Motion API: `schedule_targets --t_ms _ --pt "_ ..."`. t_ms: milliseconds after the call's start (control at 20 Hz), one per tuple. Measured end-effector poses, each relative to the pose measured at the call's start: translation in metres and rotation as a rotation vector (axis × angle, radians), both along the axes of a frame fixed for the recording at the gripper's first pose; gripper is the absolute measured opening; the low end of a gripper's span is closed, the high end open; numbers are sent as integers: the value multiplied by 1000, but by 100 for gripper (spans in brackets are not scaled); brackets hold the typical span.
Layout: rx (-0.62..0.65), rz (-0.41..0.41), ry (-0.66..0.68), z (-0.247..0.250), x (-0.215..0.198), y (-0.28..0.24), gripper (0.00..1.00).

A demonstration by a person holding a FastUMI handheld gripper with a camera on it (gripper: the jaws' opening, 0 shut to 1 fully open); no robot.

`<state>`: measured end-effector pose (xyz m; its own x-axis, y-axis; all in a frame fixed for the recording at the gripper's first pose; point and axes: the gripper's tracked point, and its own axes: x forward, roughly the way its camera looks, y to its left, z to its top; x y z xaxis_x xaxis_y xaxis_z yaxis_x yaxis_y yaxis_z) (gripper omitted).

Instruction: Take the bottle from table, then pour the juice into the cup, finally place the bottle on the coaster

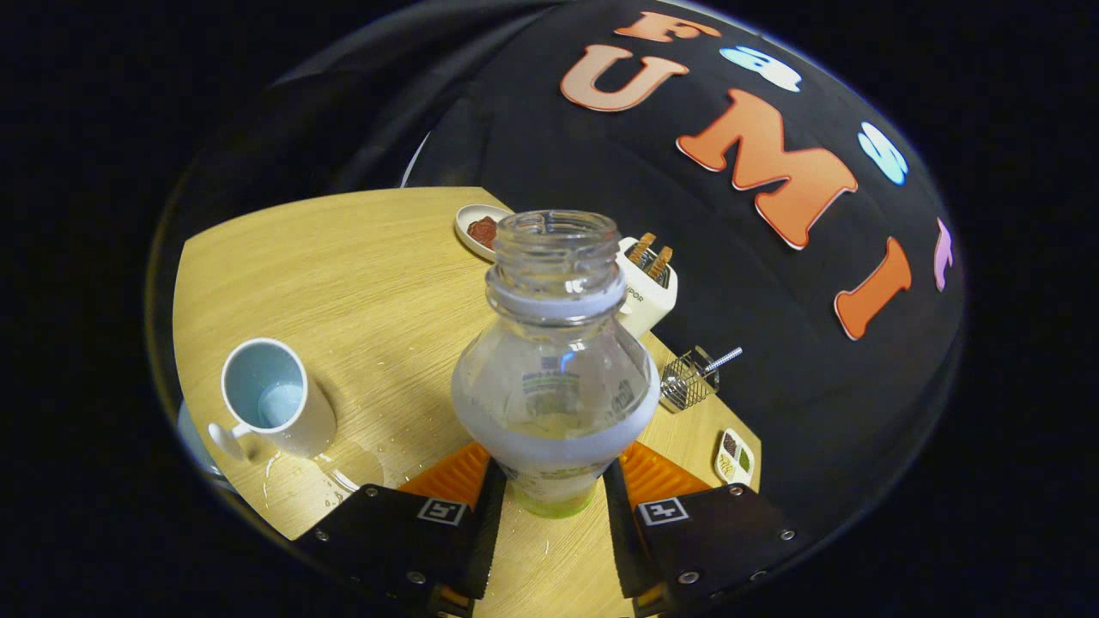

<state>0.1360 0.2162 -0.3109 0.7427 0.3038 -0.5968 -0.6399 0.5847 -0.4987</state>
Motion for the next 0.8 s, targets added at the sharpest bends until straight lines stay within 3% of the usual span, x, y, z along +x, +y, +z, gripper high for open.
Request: schedule_targets --t_ms 500,800 --pt "403 -172 238 -27 72 -1 58" --pt "448 -209 296 -59 100 -5 59"
